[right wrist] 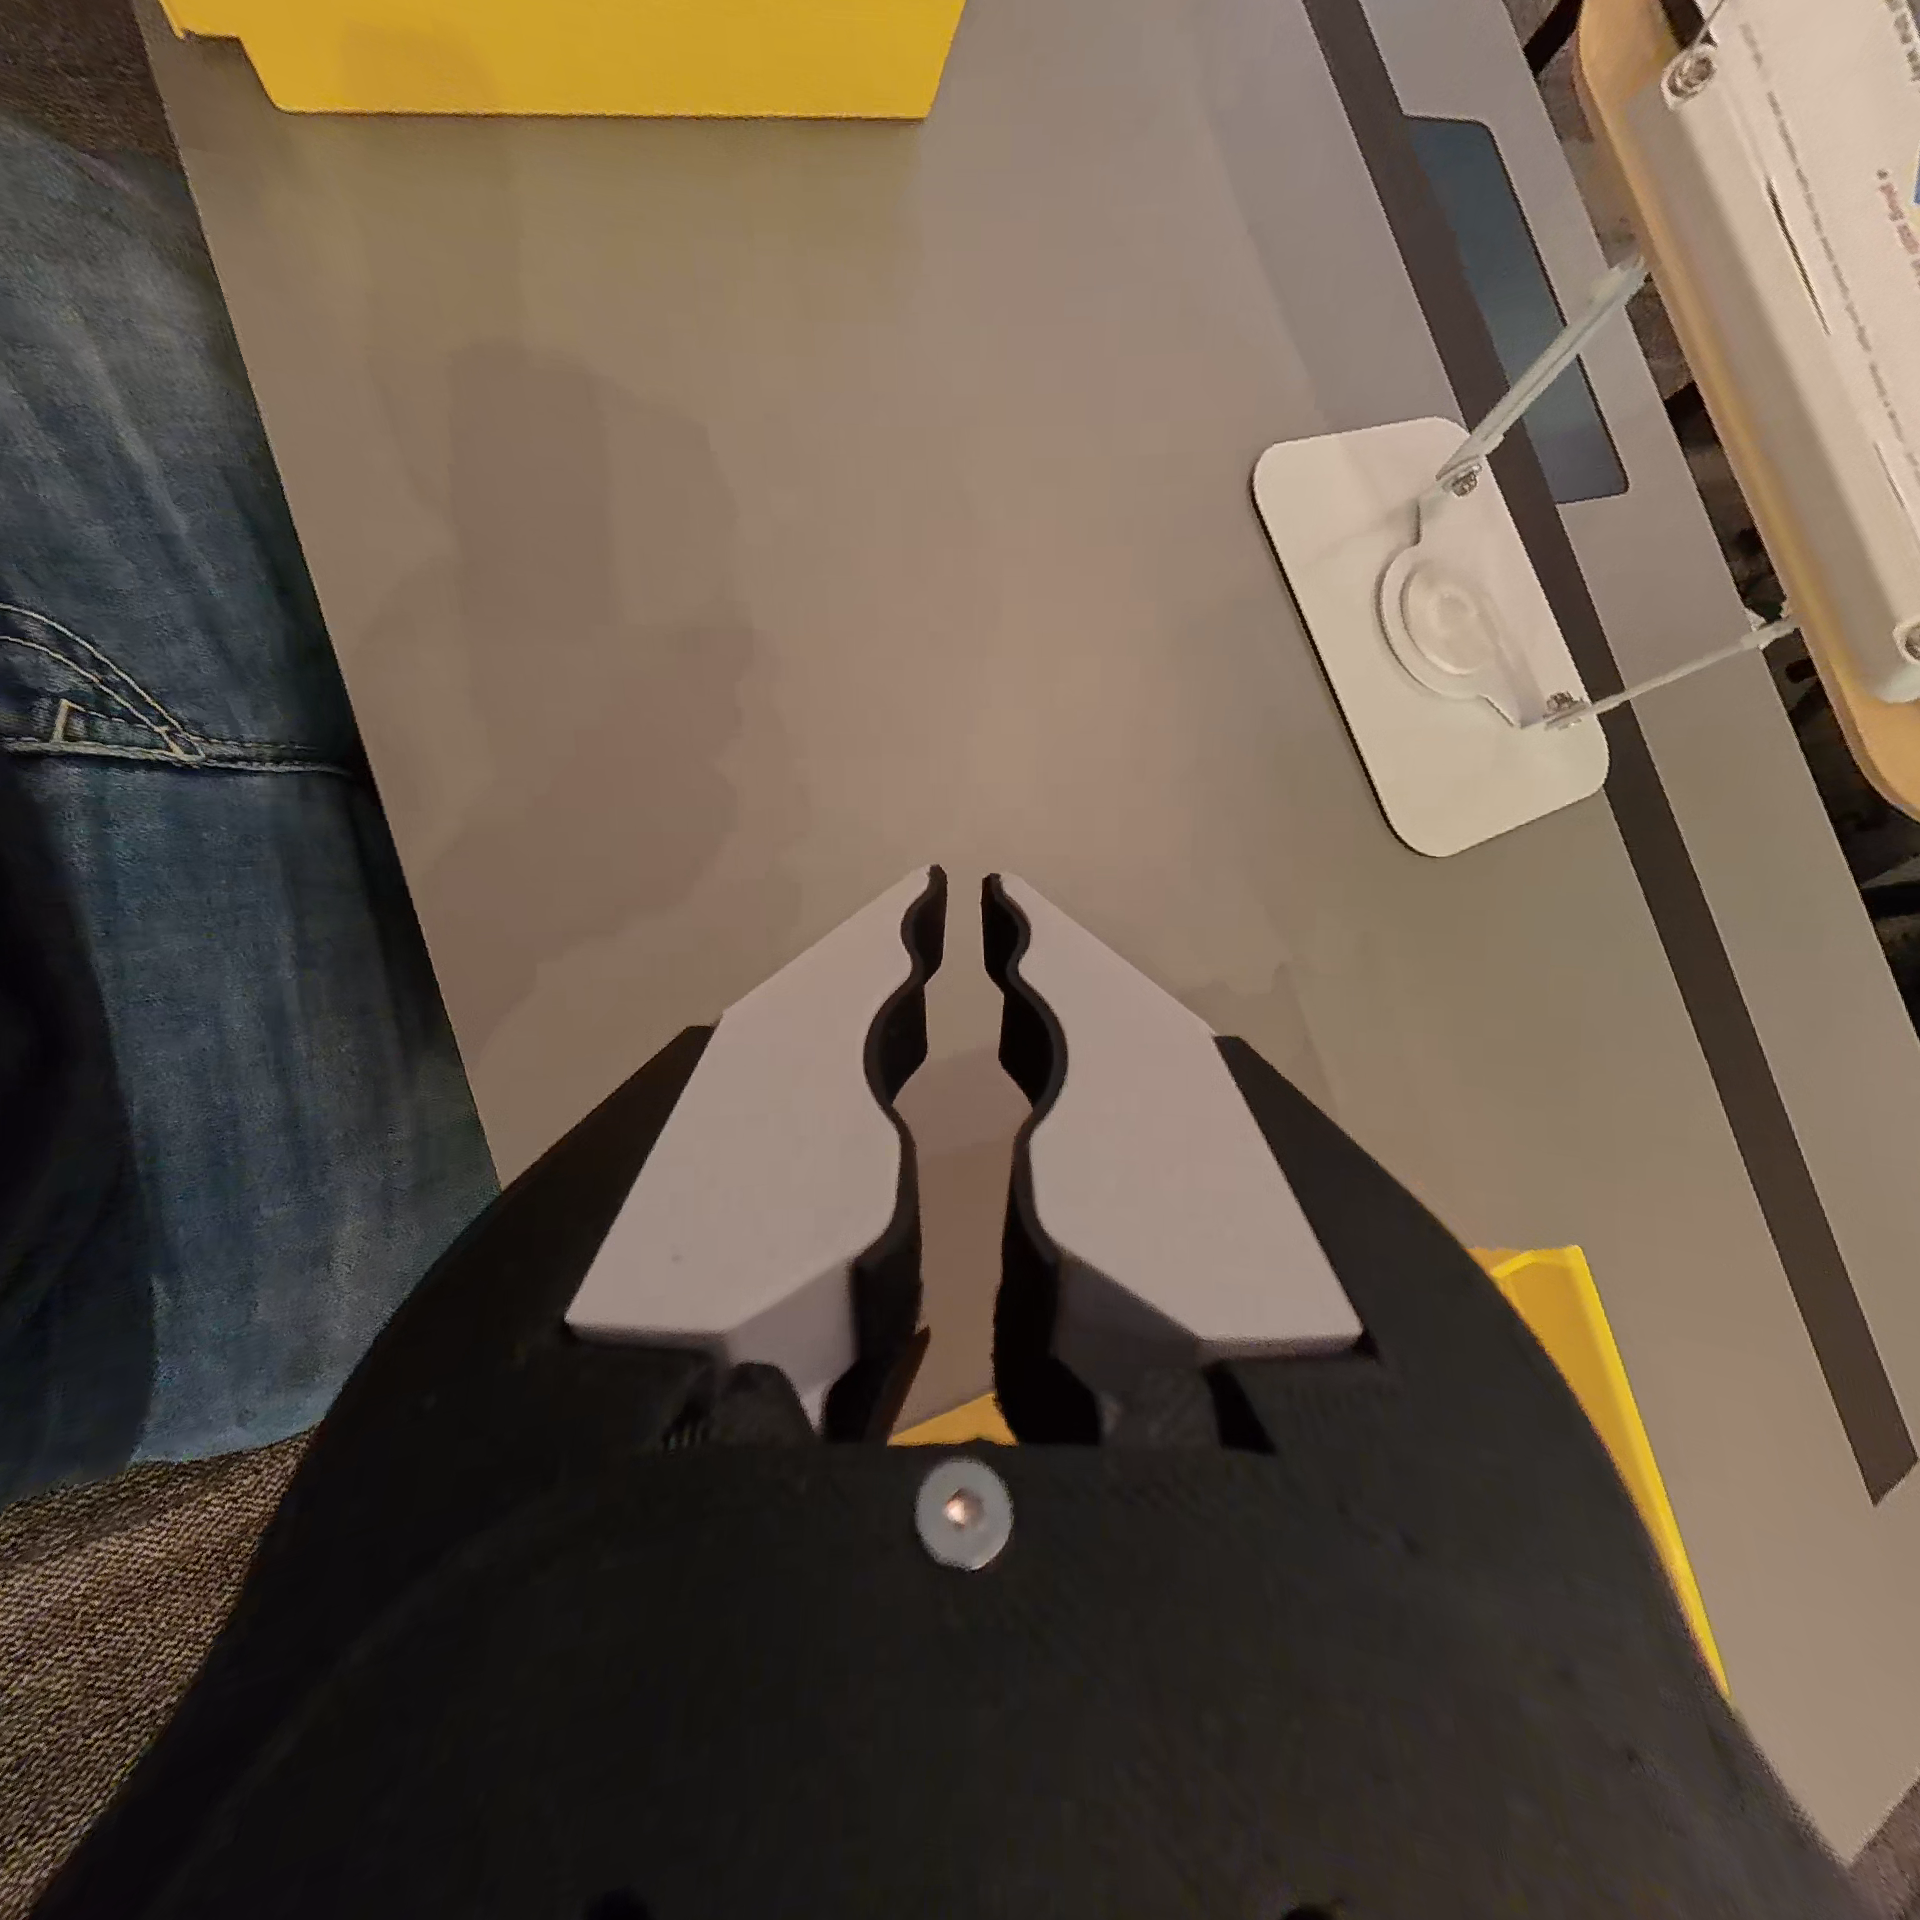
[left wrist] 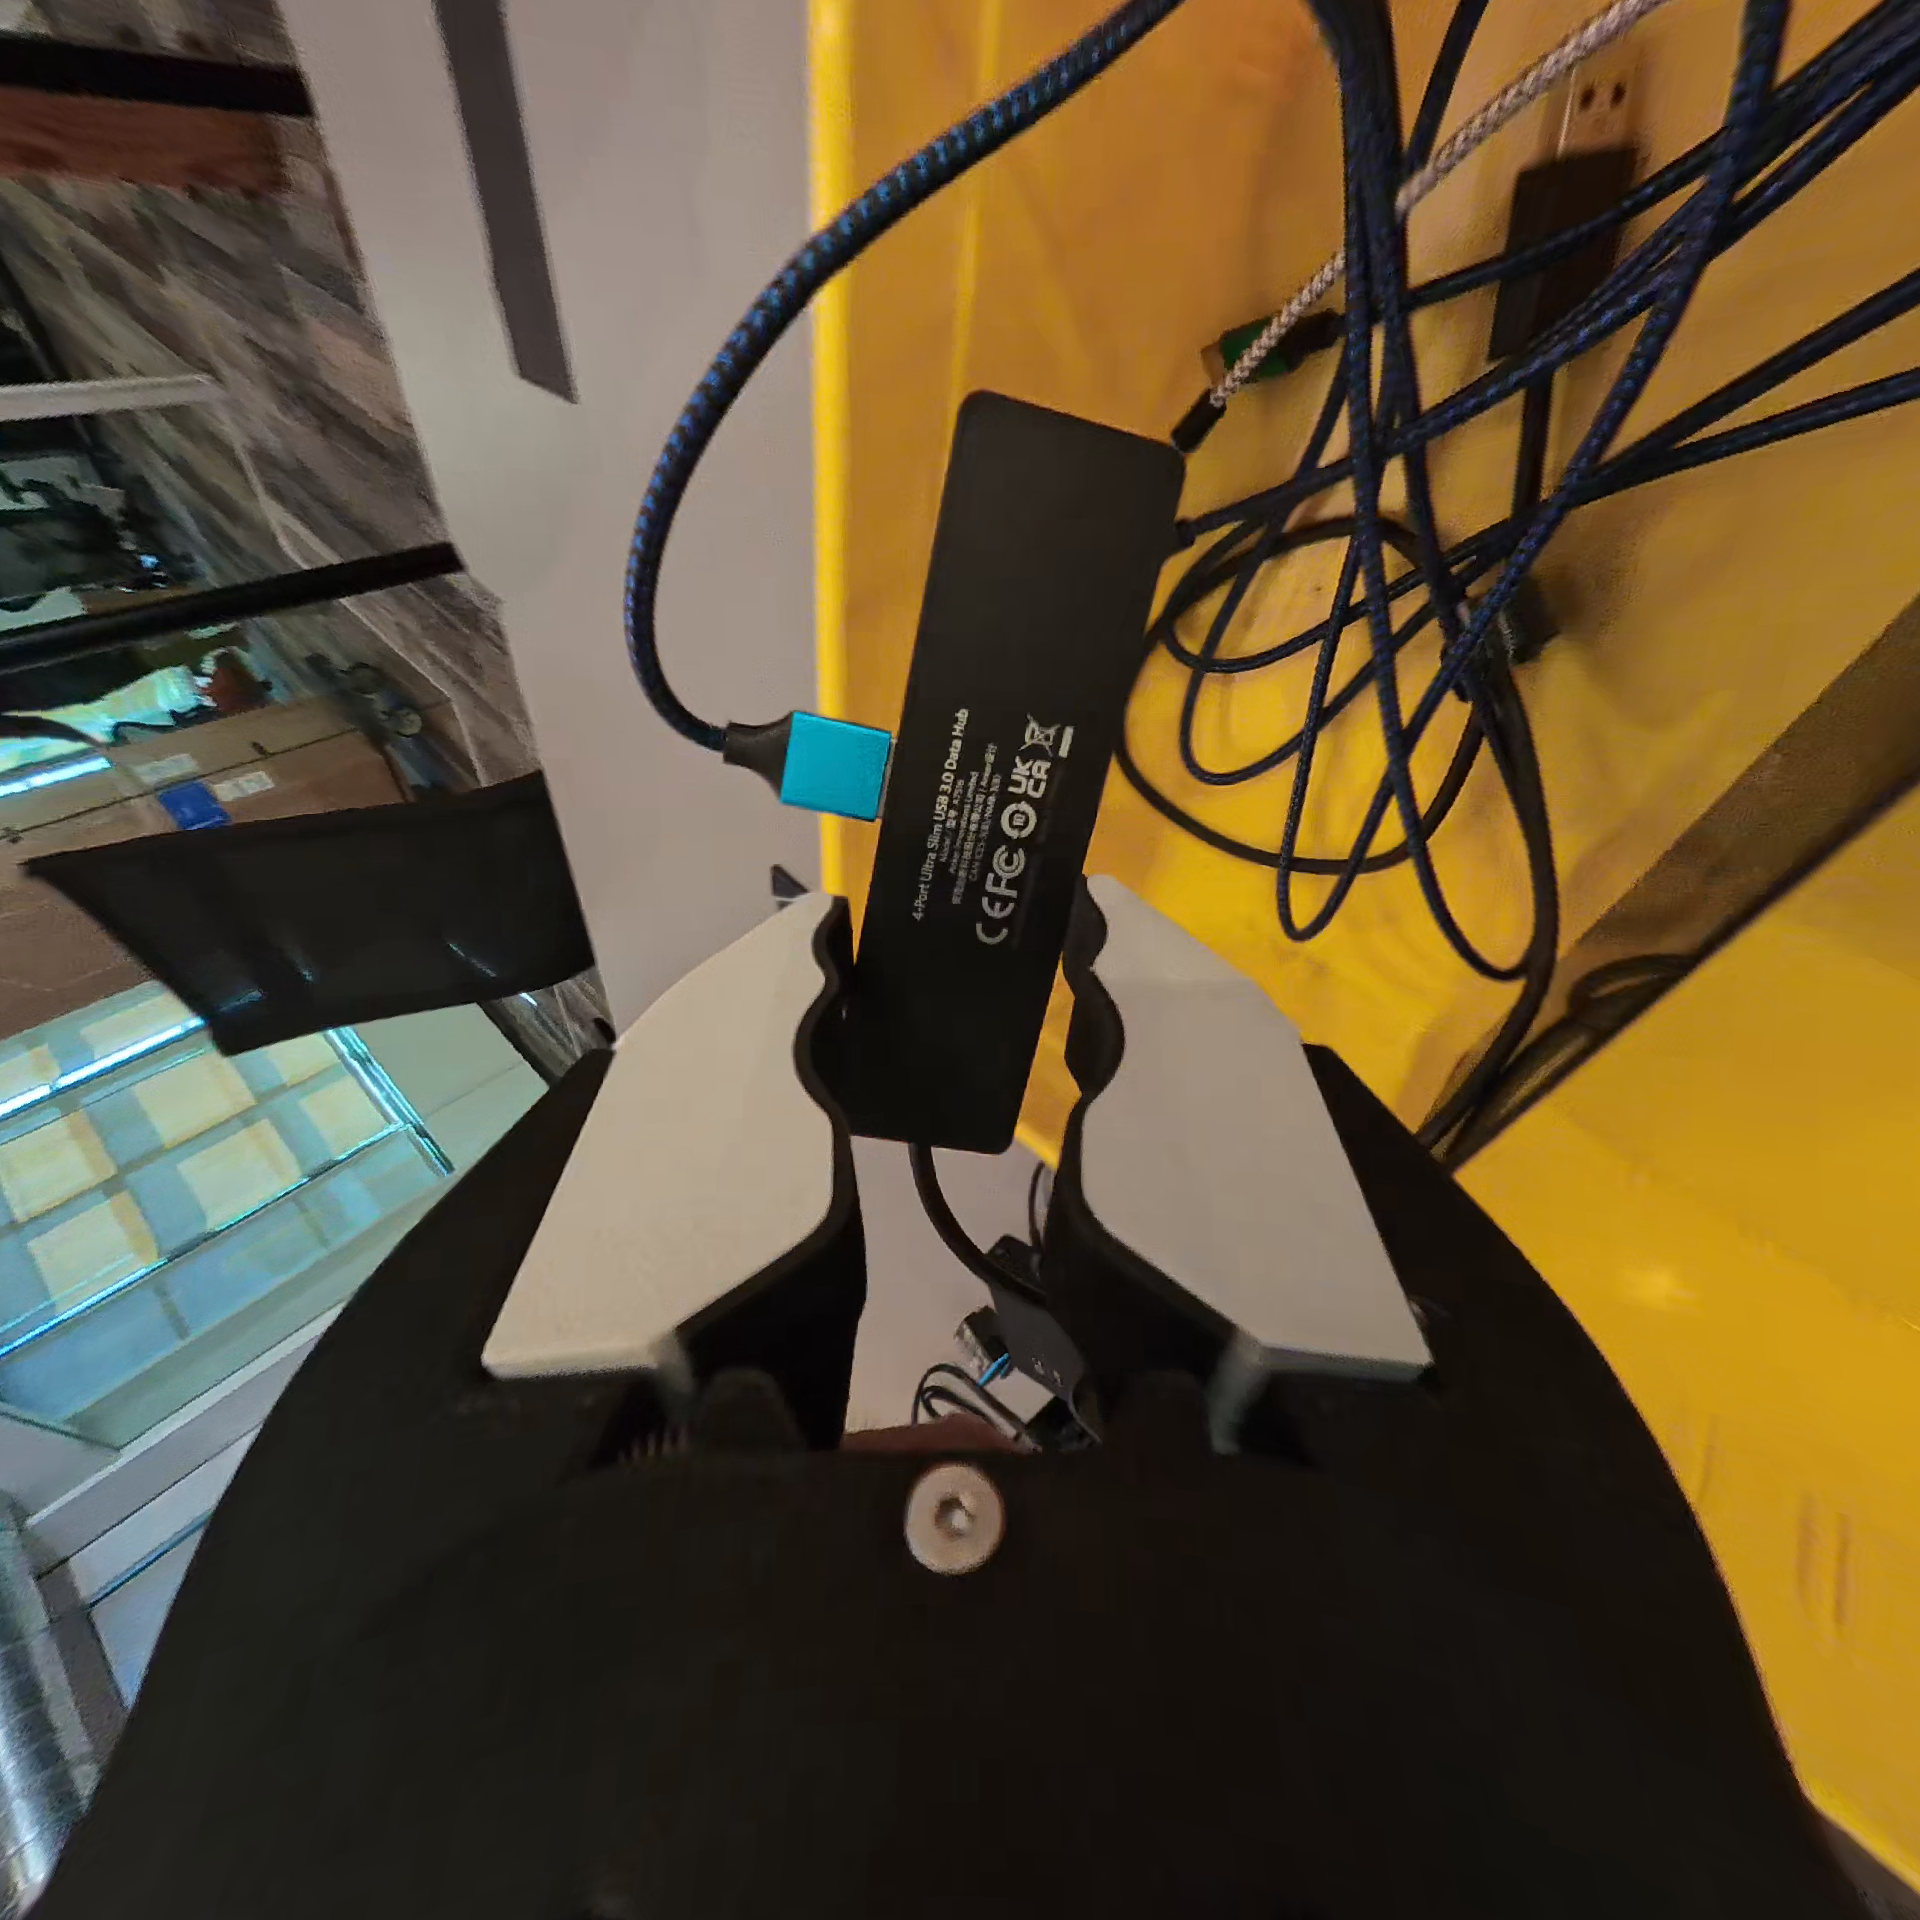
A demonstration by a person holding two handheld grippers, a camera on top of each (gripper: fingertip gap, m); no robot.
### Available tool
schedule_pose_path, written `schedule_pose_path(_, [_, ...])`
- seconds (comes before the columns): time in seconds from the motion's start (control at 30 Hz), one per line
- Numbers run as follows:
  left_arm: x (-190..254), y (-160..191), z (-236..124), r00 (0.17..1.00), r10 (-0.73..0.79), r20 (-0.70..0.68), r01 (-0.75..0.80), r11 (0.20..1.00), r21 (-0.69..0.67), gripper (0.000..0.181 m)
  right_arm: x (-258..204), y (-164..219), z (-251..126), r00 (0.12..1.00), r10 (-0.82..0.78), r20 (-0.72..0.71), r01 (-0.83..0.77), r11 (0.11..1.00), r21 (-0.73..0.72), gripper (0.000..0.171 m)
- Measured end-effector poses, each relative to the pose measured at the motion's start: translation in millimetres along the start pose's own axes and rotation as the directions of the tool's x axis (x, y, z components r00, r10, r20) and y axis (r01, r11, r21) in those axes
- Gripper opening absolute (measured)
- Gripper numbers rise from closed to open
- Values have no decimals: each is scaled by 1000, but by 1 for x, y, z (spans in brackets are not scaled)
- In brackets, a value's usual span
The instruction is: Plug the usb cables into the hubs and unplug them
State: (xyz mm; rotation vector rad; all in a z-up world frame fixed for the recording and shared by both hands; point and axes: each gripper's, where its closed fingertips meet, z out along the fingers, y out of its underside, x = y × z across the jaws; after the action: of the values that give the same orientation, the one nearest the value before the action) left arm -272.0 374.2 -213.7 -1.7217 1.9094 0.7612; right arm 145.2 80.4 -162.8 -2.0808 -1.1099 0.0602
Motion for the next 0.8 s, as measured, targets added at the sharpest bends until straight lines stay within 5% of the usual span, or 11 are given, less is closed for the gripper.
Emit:
schedule_pose_path(0.03, [-4,-1,-10,1000,-16,14,16,1000,22,38,-2,-2,0,1000,-2,5,2,1000,6,5])
schedule_pose_path(0.37, [-69,-1,-101,969,-141,203,118,986,119,37,-13,-13,-3,1000,-19,23,18,999,37,4])
schedule_pose_path(0.8, [-136,-13,-160,932,-183,312,144,979,142,38,-19,-13,-12,1000,-8,26,6,998,70,4])
